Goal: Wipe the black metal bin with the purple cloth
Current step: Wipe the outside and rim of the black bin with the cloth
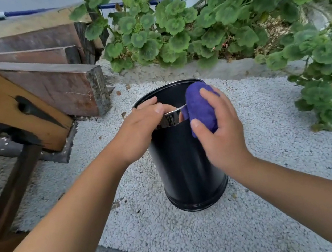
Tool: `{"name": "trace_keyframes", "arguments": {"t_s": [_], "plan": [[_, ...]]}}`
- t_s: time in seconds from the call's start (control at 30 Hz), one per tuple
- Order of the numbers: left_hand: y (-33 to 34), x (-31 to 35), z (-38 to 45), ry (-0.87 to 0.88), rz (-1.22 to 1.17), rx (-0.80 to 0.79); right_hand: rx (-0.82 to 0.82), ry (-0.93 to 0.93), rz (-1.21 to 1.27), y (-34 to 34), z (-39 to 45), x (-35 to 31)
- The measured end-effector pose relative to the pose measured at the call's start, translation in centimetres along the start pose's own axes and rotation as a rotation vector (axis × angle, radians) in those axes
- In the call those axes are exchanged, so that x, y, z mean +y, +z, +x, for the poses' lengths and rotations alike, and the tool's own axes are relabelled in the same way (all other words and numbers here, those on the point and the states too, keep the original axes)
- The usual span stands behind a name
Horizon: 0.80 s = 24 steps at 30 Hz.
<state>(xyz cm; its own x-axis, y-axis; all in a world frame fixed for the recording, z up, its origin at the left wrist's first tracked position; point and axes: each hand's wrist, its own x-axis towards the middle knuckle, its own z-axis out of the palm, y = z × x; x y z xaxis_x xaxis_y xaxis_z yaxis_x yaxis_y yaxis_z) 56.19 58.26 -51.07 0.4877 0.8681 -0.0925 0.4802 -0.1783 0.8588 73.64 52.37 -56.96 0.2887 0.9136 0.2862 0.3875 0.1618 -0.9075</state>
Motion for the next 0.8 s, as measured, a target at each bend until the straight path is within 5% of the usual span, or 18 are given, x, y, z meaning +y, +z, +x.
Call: {"name": "trace_keyframes", "arguments": {"t_s": [0.17,0.27,0.4,0.5,0.63,0.8], "plan": [[-0.1,-0.7,0.1,-0.006,-0.397,-0.088,-0.1,-0.509,-0.342,3.3,-1.5,-2.0],[-0.6,-1.5,0.1,-0.044,-0.371,-0.081,-0.137,-0.629,-0.452,2.7,0.3,-1.6],[-0.6,-2.1,-1.0,0.071,0.02,0.002,-0.076,-0.248,-0.19,0.7,2.5,0.8],[-1.4,-3.0,-2.9,0.026,0.07,0.052,-0.094,0.017,-0.092,0.5,3.7,3.1],[-1.3,-3.9,-5.7,-0.074,0.447,0.029,-0.15,0.11,0.019,1.8,3.2,4.1],[3.6,-2.0,-5.8,-0.047,0.848,0.205,-0.104,0.274,0.168,4.0,1.1,4.6]]}}
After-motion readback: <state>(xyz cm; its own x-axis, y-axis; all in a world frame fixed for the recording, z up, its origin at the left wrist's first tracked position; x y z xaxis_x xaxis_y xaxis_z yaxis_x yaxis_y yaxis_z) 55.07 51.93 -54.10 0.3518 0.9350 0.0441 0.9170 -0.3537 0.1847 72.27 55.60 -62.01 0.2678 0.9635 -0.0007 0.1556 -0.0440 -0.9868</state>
